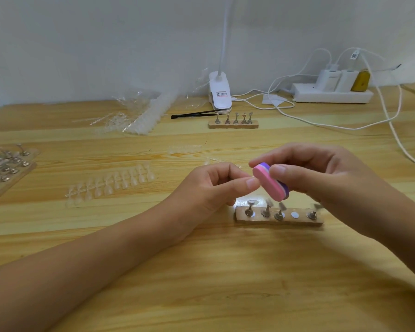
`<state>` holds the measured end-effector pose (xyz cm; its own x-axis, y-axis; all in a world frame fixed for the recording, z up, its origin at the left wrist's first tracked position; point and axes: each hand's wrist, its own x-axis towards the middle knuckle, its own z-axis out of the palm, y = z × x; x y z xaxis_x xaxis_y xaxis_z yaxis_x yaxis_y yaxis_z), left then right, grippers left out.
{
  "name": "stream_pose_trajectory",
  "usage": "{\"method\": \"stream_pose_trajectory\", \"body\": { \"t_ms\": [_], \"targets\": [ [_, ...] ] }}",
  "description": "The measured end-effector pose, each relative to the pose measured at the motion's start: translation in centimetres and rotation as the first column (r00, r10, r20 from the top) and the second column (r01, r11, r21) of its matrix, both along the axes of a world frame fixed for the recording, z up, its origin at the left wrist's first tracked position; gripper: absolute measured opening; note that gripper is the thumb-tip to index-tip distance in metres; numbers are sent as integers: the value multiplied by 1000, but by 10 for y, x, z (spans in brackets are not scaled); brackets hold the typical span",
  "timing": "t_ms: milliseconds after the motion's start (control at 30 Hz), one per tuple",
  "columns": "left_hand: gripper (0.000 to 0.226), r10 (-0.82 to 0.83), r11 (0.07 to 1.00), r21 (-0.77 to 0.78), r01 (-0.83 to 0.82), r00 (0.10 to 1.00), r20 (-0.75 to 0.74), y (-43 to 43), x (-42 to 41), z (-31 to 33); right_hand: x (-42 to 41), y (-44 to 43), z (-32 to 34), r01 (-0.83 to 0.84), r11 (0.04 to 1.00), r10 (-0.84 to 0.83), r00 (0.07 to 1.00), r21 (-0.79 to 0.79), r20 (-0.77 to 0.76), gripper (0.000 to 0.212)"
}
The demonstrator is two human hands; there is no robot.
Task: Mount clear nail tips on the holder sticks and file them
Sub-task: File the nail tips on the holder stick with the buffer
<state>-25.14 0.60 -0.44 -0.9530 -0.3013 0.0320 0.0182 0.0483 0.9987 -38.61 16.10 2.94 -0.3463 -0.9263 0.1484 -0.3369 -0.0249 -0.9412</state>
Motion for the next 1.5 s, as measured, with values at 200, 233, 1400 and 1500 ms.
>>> {"method": "stream_pose_trajectory", "body": {
  "t_ms": [200, 233, 1400, 1500],
  "targets": [
    [16, -97, 993, -65, 96, 995, -7, 6, 2, 0, -2, -1, -3, -29, 999, 30, 999, -23, 22, 23],
    [19, -98, 993, -73, 97, 995, 0, 6, 2, 1, -2, -1, -3, -37, 999, 38, 999, -18, 18, 22],
    [15, 9, 999, -47, -10, 1000, -24, 3, -1, 0, -2, -3, -1, 11, 987, 13, 989, -160, 147, 18],
    [17, 38, 999, -13, -38, 999, -21, 2, -1, -1, -1, -1, -1, -112, 990, 122, 986, -87, 116, 20]
  ]
}}
